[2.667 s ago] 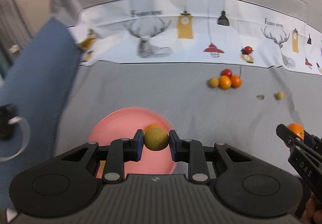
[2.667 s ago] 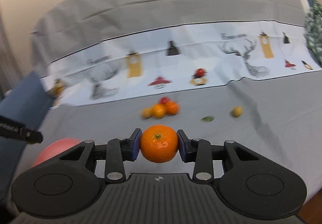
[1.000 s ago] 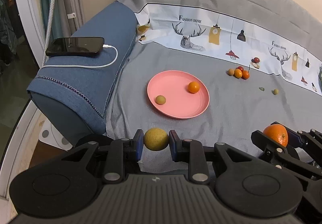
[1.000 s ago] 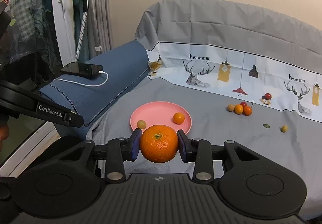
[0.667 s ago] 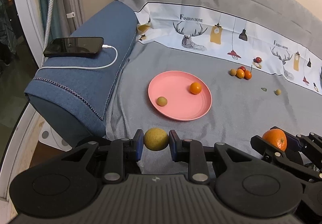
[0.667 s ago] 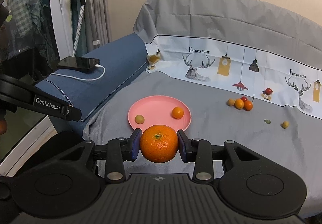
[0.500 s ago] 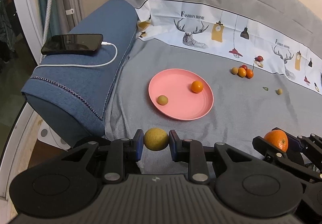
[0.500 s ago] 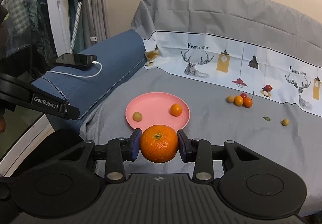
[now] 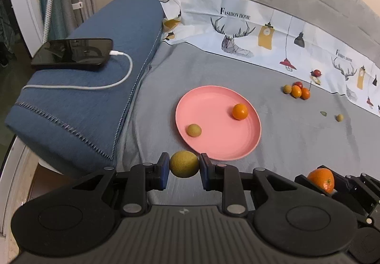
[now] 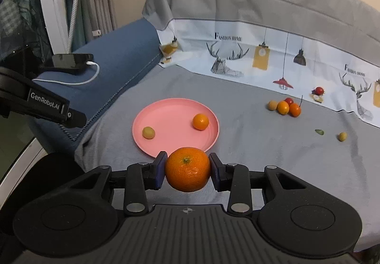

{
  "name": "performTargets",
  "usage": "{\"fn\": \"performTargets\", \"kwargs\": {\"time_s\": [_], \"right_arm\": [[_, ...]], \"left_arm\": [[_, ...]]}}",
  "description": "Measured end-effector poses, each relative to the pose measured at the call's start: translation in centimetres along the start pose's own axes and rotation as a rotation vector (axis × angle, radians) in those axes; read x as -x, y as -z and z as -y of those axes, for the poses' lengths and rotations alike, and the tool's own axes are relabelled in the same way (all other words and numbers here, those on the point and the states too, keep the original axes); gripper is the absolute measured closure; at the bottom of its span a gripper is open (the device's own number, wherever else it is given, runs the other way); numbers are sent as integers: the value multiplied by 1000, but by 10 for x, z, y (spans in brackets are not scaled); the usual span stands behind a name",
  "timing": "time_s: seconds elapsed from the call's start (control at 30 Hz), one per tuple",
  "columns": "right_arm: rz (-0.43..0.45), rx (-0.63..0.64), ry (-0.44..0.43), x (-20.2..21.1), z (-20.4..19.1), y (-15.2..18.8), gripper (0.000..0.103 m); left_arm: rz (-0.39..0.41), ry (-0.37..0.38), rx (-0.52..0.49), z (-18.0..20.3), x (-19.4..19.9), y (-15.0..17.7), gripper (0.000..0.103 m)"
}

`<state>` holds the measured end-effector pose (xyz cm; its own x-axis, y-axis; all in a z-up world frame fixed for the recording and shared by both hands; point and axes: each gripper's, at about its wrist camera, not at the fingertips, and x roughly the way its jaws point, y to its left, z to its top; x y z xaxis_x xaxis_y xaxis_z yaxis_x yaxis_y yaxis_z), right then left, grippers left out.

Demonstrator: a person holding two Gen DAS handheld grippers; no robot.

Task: Organize fruits
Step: 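Carry the yellow fruit and mandarin in both grippers over the pink plate, then lower both fruits onto the pink plate and open both grippers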

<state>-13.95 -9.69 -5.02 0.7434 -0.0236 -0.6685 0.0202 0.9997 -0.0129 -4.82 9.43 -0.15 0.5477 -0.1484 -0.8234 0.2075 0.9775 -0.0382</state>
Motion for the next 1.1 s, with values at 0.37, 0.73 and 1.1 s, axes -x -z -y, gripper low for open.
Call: {"fn": "performTargets", "kwargs": {"time_s": [0.37, 0.73, 1.1], "right_arm": [[-74, 17, -14, -99, 5, -21, 64], [-164, 78, -28, -180, 5, -21, 64], [-98, 136, 10, -174, -2, -29, 17]], "left_arm": [[-94, -31, -52, 23, -101, -41, 73], [-181, -76, -115, 38, -192, -63, 73], [10, -79, -250, 47, -160, -65, 0]]}}
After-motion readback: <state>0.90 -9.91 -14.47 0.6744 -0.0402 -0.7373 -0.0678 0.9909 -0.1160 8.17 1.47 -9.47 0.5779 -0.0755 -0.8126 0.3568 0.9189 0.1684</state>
